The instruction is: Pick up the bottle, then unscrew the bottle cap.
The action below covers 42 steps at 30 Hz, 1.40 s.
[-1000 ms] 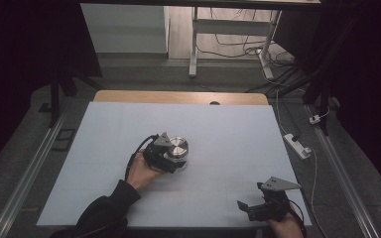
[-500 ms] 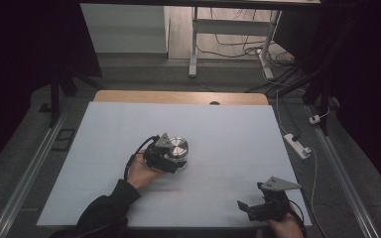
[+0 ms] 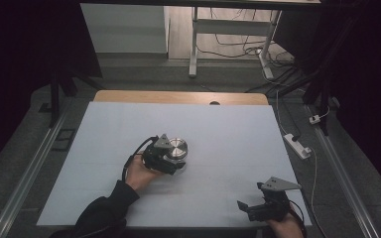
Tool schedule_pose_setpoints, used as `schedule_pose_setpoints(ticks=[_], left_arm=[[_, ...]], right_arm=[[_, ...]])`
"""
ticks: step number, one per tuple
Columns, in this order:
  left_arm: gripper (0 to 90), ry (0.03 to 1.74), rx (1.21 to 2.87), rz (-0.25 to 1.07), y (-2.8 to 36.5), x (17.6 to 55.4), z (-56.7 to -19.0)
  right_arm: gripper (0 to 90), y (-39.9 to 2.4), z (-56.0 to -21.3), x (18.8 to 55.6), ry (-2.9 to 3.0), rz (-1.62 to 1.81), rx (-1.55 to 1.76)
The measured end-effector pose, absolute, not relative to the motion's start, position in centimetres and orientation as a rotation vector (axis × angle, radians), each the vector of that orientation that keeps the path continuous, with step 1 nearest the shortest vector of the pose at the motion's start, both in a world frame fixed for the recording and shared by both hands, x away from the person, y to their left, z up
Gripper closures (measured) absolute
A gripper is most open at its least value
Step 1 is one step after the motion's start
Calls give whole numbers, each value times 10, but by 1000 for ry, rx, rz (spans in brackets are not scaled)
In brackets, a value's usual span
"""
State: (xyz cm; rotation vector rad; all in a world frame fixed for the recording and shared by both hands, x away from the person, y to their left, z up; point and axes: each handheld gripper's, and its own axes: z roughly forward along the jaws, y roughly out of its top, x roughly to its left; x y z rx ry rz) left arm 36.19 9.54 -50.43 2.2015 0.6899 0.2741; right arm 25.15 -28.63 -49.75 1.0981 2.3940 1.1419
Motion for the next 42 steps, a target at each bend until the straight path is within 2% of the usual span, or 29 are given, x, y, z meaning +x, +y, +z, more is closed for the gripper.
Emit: schedule_pose_setpoints(ticks=[42], left_arm=[[154,671,2174,225,117,317,-478]], right_arm=[[0,-286,-497,251,2394,1151,1084]])
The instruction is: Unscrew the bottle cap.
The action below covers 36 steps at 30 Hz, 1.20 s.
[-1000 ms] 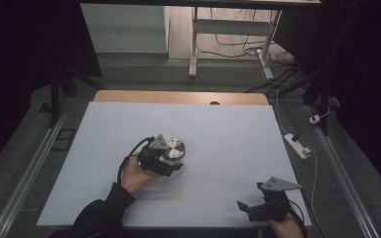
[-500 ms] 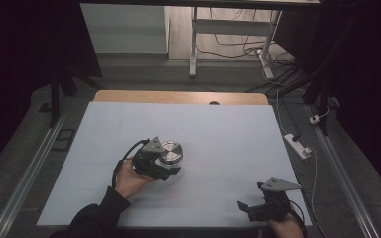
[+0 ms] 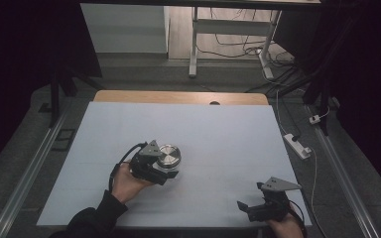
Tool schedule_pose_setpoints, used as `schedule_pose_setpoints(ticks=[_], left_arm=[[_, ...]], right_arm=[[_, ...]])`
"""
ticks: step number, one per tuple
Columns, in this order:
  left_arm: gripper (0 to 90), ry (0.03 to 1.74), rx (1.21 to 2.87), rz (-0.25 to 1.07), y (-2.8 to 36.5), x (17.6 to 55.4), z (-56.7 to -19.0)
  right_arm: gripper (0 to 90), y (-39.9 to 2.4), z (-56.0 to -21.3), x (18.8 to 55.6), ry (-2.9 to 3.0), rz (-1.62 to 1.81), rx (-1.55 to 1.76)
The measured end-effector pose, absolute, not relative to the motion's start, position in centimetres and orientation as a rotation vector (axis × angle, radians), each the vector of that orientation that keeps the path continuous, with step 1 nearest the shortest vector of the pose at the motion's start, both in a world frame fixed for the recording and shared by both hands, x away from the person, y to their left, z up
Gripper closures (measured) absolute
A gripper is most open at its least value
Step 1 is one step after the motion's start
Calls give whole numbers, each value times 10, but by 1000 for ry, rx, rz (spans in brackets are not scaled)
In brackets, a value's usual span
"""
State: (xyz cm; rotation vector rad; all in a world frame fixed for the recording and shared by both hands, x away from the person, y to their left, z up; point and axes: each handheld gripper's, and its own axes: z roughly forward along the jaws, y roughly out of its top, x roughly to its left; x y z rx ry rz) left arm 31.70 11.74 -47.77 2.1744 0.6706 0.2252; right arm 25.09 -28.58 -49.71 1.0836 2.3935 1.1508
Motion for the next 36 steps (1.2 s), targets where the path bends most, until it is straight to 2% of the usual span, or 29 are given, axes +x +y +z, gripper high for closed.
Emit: schedule_pose_setpoints(ticks=[21,36], left_arm=[[154,667,2175,219,118,303,-480],[154,648,2176,219,115,302,-479]], right_arm=[[0,-286,-492,251,2376,1227,1088],[0,-261,-476,254,2398,1303,963]])
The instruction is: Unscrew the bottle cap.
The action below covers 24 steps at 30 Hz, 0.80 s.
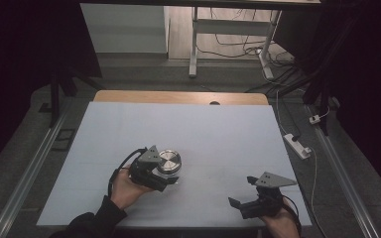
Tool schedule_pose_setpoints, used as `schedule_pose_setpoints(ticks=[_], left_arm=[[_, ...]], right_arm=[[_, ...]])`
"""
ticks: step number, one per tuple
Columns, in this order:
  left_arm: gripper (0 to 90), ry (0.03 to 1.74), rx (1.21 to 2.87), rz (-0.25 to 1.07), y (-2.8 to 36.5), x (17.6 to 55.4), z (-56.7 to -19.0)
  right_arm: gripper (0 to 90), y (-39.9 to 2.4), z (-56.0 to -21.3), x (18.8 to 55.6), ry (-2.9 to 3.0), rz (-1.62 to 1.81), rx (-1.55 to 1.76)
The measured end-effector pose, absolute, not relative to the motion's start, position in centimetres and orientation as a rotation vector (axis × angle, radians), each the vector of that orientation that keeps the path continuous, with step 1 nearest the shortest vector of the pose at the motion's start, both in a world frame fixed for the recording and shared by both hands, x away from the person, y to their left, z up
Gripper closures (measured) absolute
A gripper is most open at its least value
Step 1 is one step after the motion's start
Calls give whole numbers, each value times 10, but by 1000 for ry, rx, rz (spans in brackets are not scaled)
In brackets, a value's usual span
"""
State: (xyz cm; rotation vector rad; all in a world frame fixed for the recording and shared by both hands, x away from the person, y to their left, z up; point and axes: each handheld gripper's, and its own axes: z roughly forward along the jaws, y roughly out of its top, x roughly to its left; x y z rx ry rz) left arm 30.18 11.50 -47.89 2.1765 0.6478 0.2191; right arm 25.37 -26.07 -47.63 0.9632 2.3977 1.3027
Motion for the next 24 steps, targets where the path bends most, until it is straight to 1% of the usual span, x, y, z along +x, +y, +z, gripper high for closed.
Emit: schedule_pose_setpoints(ticks=[7,24], left_arm=[[154,639,2171,217,113,301,-478],[154,622,2173,210,110,302,-476]], right_arm=[[0,-246,-469,259,2414,1360,902],[0,-194,-455,275,2501,1402,726]])
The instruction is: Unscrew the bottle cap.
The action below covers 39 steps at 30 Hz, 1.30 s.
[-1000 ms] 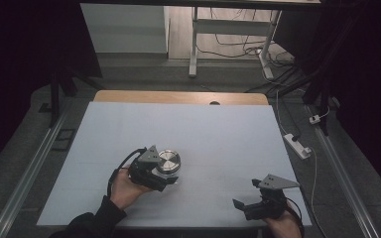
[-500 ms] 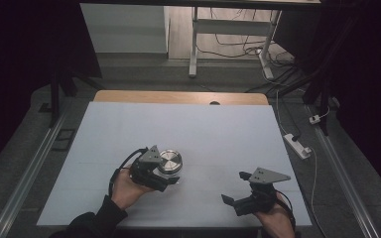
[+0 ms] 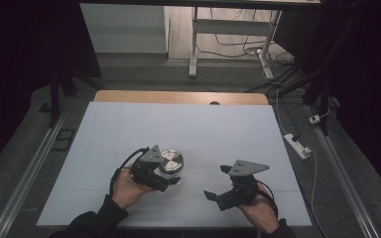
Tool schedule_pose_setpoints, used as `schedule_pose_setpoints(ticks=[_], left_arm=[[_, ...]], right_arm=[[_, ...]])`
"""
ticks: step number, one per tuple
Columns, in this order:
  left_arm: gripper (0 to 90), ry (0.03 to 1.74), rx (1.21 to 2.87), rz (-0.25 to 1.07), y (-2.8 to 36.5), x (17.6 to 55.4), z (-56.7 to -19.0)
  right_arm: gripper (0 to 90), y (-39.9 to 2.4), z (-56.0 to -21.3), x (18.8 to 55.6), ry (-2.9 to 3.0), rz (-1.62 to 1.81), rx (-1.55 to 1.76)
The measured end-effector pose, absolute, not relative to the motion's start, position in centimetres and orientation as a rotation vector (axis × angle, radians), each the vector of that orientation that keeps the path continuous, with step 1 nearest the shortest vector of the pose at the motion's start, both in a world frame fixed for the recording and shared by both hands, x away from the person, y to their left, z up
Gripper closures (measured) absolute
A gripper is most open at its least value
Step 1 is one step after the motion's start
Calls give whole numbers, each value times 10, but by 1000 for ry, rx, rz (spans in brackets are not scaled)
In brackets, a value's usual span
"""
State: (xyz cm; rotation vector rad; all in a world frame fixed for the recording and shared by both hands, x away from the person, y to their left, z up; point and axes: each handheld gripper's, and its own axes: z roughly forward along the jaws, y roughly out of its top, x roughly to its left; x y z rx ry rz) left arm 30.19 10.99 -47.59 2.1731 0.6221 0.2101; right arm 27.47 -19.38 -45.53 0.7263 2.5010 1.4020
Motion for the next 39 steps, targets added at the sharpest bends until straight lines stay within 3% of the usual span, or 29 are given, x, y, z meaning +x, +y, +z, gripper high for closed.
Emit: schedule_pose_setpoints(ticks=[34,39], left_arm=[[154,632,2184,225,96,300,-475],[154,638,2185,226,94,300,-475]], right_arm=[[0,-103,-431,308,2507,1402,696],[43,-93,-433,311,2492,1378,701]])
